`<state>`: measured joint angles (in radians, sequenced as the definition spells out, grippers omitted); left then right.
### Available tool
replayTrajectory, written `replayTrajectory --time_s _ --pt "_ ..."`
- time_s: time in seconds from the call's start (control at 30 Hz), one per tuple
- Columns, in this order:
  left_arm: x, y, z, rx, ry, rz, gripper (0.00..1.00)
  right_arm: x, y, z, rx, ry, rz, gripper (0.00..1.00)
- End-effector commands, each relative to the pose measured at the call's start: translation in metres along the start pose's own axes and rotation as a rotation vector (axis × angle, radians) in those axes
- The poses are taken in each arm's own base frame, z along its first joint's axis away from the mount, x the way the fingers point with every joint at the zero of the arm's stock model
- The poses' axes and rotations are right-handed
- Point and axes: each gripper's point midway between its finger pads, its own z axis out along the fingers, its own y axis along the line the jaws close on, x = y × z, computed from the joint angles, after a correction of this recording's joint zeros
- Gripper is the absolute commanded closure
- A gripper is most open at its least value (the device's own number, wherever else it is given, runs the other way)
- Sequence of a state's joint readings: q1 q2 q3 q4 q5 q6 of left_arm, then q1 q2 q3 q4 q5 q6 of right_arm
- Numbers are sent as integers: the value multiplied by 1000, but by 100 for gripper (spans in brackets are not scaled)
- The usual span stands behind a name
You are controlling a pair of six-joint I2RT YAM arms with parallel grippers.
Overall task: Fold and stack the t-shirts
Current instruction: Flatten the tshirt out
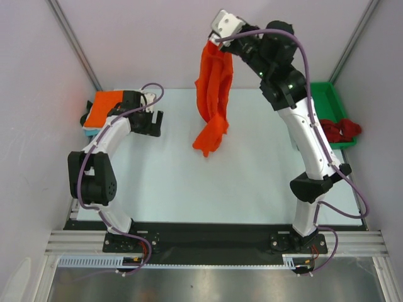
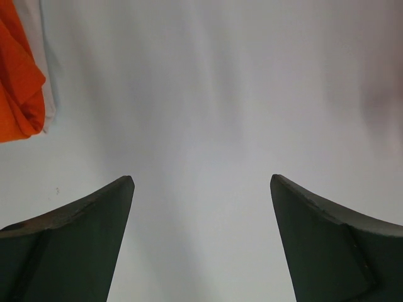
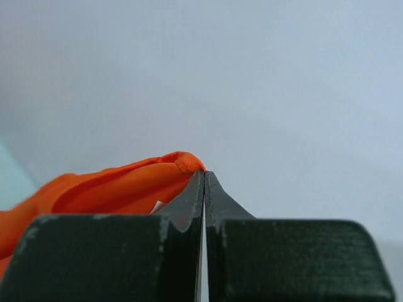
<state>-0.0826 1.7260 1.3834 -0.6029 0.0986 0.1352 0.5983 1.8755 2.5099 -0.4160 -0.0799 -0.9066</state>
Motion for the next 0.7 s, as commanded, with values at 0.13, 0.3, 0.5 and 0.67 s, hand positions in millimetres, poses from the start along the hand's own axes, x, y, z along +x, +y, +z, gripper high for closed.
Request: replayTrajectory --time_s 0.13,0.3,0.5,0.67 --pt "-24 -49 -8 191 -44 37 5 62 -125 -55 334 169 -30 100" --pt "-17 -91 10 401 40 -11 6 155 -80 -97 209 421 128 100" --pt "-11 -112 47 465 134 -22 9 290 74 -158 -138 761 320 100" --pt "-6 -127 57 470 157 112 24 317 120 -182 -237 837 341 100"
